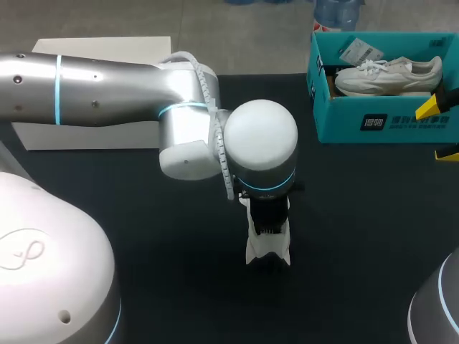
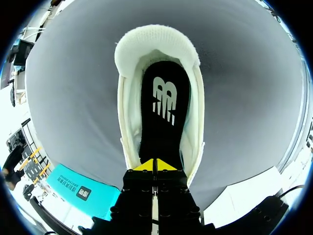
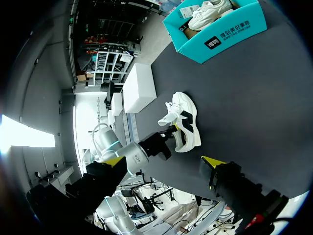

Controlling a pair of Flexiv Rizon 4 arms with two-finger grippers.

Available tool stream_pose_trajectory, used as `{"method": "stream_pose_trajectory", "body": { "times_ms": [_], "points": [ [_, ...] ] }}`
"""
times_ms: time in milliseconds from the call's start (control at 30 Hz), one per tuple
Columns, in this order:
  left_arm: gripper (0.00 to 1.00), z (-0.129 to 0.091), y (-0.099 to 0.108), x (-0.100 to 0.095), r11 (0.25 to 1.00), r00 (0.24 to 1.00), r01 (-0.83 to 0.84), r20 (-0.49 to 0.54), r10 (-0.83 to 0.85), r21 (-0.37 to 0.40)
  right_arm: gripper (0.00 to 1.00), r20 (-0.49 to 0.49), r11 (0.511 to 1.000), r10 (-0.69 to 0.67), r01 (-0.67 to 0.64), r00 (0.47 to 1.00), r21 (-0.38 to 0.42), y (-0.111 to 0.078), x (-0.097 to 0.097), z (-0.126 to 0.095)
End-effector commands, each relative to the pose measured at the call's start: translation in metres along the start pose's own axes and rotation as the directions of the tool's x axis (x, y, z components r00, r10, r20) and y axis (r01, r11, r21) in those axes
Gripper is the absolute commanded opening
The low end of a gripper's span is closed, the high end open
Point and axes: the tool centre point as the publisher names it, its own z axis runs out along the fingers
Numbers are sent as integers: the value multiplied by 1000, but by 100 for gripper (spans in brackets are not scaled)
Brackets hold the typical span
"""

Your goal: Take the shoe out of the shoebox, open the shoe tongue, remove and reinsert the insole, then place the shoe into the shoebox

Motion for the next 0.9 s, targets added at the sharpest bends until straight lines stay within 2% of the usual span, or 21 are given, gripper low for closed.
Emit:
{"method": "stream_pose_trajectory", "body": {
  "times_ms": [33, 67, 100, 133, 167, 200, 233, 533, 733, 900],
  "points": [
    [0, 0, 3, -1, 1000, 1000, -20, -3, 20, 15, 100, 2, 1000, 1, -1, 1000, -1, 0, 0, 0],
    [14, -1, 3, 0, 1000, 1000, -24, -7, 24, 18, 100, 2, 1000, 1, -1, 1000, -1, 0, 0, 0],
    [36, 0, 4, 0, 1000, 1000, -23, -7, 23, 18, 100, 2, 1000, 1, -1, 1000, -1, 0, 0, 0],
    [49, 0, 6, 0, 999, 1000, -19, -6, 19, 26, 100, 2, 1000, 1, -1, 1000, -1, 0, 0, 0],
    [73, 0, 7, 1, 999, 1000, -18, -7, 18, 28, 100, 2, 1000, 1, -1, 1000, -1, 0, 0, 0],
    [79, 0, 7, 1, 999, 1000, -18, -9, 18, 28, 100, 2, 1000, 1, -1, 1000, -1, 0, 0, 0],
    [100, -1, 8, 1, 999, 1000, -20, -10, 20, 37, 100, 2, 1000, 1, -1, 1000, -1, 0, 0, 0],
    [100, -9, 1, 5, 996, 999, -49, -13, 50, 75, 100, 2, 1000, 1, -1, 1000, -1, 0, 0, 0],
    [100, -11, 0, 11, 996, 997, -65, -33, 67, 66, 100, 2, 1000, 1, -1, 1000, -1, 0, 0, 0],
    [100, -14, 6, 12, 996, 997, -67, -44, 70, 57, 100, 2, 1000, 1, -1, 1000, -1, 0, 0, 0]
  ]
}}
